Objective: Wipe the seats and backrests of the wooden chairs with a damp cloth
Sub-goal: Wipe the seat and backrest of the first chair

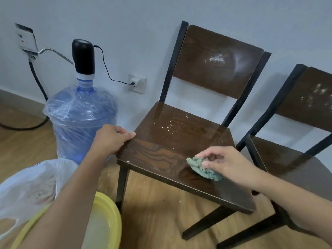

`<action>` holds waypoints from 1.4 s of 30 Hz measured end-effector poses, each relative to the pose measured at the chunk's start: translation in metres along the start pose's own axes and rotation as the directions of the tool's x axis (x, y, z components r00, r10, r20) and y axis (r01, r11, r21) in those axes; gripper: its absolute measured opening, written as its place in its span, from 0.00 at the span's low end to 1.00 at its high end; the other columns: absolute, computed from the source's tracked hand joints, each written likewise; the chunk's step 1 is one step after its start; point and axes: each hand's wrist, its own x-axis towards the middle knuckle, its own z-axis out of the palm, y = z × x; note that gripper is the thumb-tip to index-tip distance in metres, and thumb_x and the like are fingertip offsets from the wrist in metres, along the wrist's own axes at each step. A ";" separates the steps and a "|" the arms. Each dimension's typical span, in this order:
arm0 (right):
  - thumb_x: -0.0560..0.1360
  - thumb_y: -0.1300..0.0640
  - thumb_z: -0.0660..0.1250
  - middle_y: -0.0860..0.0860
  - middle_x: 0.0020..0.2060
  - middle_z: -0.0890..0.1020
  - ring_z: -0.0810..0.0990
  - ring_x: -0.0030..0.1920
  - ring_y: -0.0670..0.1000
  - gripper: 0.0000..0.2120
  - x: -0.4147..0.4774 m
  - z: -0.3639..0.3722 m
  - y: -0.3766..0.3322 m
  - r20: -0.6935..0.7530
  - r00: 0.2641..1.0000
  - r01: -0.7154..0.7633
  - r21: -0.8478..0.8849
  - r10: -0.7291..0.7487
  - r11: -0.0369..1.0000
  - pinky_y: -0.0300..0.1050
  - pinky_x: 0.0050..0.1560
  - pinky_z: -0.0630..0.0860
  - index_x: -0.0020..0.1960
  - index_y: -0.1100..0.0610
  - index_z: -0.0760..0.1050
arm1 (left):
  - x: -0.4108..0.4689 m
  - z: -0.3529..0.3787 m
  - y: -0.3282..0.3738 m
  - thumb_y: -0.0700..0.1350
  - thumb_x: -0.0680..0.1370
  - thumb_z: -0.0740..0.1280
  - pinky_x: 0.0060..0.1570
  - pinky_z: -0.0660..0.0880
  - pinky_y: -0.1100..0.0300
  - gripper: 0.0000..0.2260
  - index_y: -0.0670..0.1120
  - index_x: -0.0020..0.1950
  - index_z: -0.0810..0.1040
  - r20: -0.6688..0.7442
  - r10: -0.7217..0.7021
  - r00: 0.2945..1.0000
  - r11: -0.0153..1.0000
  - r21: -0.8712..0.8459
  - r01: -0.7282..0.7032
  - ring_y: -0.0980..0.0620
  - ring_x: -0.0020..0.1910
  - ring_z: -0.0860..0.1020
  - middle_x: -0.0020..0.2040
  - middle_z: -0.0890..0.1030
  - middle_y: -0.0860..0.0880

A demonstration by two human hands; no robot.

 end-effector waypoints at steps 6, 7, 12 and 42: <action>0.77 0.61 0.72 0.54 0.53 0.85 0.82 0.52 0.52 0.10 0.168 -0.039 0.050 -0.477 0.865 -0.219 -0.073 0.159 0.973 0.40 0.55 0.75 0.58 0.56 0.83 | 0.006 0.004 -0.003 0.56 0.75 0.75 0.51 0.81 0.49 0.11 0.50 0.39 0.85 -0.013 0.005 1.000 1.000 0.025 -0.005 0.49 0.45 0.83 0.41 0.86 0.49; 0.77 0.61 0.71 0.56 0.55 0.85 0.81 0.51 0.52 0.11 0.190 -0.038 0.053 -0.507 0.843 -0.246 -0.069 0.178 0.967 0.39 0.52 0.75 0.59 0.58 0.83 | 0.007 0.004 -0.003 0.55 0.75 0.76 0.53 0.81 0.48 0.11 0.50 0.39 0.85 -0.017 0.010 1.000 1.000 0.024 -0.009 0.49 0.44 0.84 0.40 0.87 0.50; 0.80 0.64 0.66 0.58 0.57 0.84 0.77 0.48 0.51 0.12 0.249 -0.012 0.041 -0.564 0.796 -0.287 -0.034 0.219 0.957 0.42 0.53 0.75 0.61 0.62 0.82 | 0.009 0.006 -0.003 0.56 0.75 0.75 0.54 0.82 0.48 0.11 0.50 0.39 0.86 -0.018 0.021 1.000 1.000 0.015 -0.021 0.50 0.43 0.85 0.39 0.87 0.50; 0.75 0.63 0.73 0.47 0.48 0.88 0.86 0.50 0.46 0.12 0.020 -0.008 -0.019 -0.107 0.992 0.091 0.234 -0.067 0.968 0.34 0.47 0.81 0.54 0.49 0.86 | 0.001 -0.004 0.002 0.54 0.76 0.75 0.54 0.83 0.46 0.08 0.51 0.42 0.85 0.029 0.040 0.999 0.997 0.071 -0.042 0.48 0.46 0.84 0.44 0.86 0.49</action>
